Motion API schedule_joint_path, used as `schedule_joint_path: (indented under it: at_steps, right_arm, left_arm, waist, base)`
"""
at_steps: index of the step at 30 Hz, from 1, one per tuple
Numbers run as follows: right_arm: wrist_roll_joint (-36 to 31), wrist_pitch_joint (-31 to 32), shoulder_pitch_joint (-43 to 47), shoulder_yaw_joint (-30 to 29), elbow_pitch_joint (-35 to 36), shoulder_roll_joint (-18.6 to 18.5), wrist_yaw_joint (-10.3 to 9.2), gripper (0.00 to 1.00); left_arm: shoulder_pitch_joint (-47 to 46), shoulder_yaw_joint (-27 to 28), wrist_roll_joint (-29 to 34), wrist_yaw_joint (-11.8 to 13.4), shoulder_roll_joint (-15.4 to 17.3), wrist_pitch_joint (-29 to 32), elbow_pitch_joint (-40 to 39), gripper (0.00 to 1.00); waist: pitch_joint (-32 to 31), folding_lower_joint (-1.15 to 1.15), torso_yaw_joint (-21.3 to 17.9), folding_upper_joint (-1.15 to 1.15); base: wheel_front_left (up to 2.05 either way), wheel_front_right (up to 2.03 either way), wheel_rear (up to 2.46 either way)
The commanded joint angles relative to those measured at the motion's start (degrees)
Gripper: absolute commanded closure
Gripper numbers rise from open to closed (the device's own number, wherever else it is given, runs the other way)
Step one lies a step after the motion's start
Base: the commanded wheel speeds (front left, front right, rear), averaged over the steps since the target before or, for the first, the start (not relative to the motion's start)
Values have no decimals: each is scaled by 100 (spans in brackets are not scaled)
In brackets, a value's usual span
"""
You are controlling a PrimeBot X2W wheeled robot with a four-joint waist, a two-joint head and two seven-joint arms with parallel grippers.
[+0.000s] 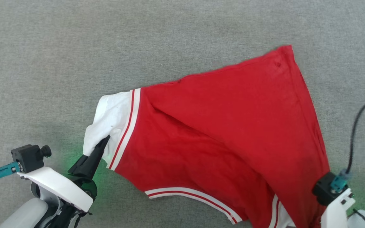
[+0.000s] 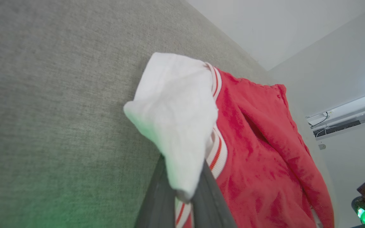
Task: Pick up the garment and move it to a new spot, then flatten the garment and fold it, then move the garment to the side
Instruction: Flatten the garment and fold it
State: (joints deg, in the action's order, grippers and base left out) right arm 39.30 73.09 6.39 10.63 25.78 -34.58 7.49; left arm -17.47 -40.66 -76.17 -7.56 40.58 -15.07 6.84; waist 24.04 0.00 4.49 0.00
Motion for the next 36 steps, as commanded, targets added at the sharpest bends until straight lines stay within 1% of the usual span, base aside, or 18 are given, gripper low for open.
schedule_joint_path:
  at_steps: [1,2,3,4,5,8,11,15,17,20,23,25,27,31,32,36]
  right_arm:
    - [-54,-29,-64,22,19,21,-1,100]
    - [-108,-106,-152,45,32,36,-1,100]
    - [-178,-223,-232,20,32,63,-1,71]
    - [-251,-331,-287,-54,11,100,-1,37]
    - [-333,-452,-339,-156,-15,152,-1,0]
    - [-472,-680,-504,-544,37,268,-1,0]
    - [-413,-618,-689,-958,271,234,-1,0]
    - [-300,-487,-1185,-1505,452,133,-1,0]
    - [-266,-438,-1550,-1673,425,77,-1,0]
    - [-311,-514,-2237,-1699,220,25,-1,0]
    - [-529,-708,-2980,-1455,-167,21,-1,0]
    - [-728,-851,-3430,-1152,-525,9,-1,0]
    - [-933,-956,-3776,-759,-900,-103,-1,0]
    - [-1048,-948,-4224,-194,-1559,-122,-1,0]
    - [-1048,-948,-4224,-194,-1559,-122,-1,0]
    - [-1102,-954,-4444,255,-2002,-242,-1,0]
  left_arm:
    - [-14,6,-78,18,24,-11,-8,100]
    - [-24,-9,-83,18,31,-11,-9,100]
    - [-31,-23,-92,18,37,-11,-11,100]
    - [-35,-25,-91,18,45,-11,-14,100]
    - [-34,-25,-81,18,53,-11,-16,100]
    - [-18,-14,-63,18,60,-11,-23,100]
    - [12,-40,-57,18,36,-11,-29,100]
    - [-51,-127,-45,17,-15,-11,-53,100]
    - [-150,-184,-39,17,-41,-11,-78,100]
    - [-282,-303,-13,17,-102,-11,-94,100]
    - [-446,-397,-19,17,-176,-11,-91,100]
    - [-551,-452,-17,17,-235,-11,-84,100]
    - [-662,-532,1,17,-309,-10,-71,100]
    - [-879,-641,0,17,-441,-10,-41,100]
    - [-879,-641,0,17,-441,-10,-41,100]
    - [-1027,-737,26,17,-585,-7,-1,100]
  waist:
    - [9,0,-12,0]
    - [13,0,-20,0]
    - [16,0,-29,0]
    - [23,0,-38,0]
    - [32,0,-47,0]
    - [50,0,-58,0]
    - [35,0,-47,0]
    - [38,0,37,0]
    - [94,0,110,0]
    - [229,0,244,0]
    - [401,0,384,0]
    - [516,0,477,0]
    - [631,0,592,0]
    - [828,0,781,0]
    - [828,0,781,0]
    - [962,0,913,0]
  base:
    - [0,0,0]
    - [0,0,0]
    - [0,0,0]
    - [0,0,0]
    - [0,0,0]
    - [0,0,0]
    - [0,0,0]
    - [0,0,0]
    - [0,0,0]
    - [0,0,0]
    - [0,0,0]
    - [0,0,0]
    - [0,0,0]
    - [0,0,0]
    - [0,0,0]
    - [0,0,0]
